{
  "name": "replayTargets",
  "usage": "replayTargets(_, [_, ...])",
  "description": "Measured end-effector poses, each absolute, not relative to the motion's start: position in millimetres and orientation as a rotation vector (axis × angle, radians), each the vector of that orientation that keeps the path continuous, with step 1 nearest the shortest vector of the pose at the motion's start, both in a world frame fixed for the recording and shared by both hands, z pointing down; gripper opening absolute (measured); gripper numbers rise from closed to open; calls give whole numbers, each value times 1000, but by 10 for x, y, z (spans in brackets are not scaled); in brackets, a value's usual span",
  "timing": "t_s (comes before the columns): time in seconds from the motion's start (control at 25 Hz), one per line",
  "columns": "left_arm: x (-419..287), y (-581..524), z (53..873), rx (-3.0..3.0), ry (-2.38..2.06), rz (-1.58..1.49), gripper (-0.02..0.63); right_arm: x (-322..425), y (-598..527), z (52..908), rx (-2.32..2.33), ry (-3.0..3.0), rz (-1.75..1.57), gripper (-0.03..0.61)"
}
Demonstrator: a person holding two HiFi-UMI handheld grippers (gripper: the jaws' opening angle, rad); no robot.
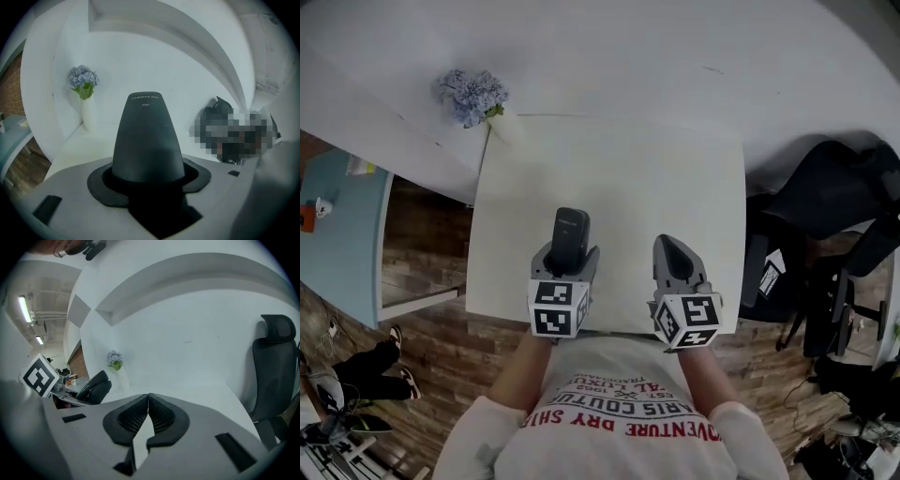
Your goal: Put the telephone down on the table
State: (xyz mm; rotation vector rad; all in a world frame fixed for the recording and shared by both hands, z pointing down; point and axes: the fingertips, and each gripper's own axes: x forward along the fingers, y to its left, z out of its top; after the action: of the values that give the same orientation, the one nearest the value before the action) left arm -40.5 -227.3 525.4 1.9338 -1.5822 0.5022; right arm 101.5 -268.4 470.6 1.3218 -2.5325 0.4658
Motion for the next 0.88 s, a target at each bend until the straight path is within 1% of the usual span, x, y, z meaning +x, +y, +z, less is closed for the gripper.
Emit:
replayTargets(0.52, [-411,-2323,6287,1675,-1505,687,293,1014,-2813,5457,1182,-2423,599,25])
replayTargets(0.88, [-394,-2357,6724,1570,-1462,816,293,1008,-2863,5654,1148,-2388,664,25])
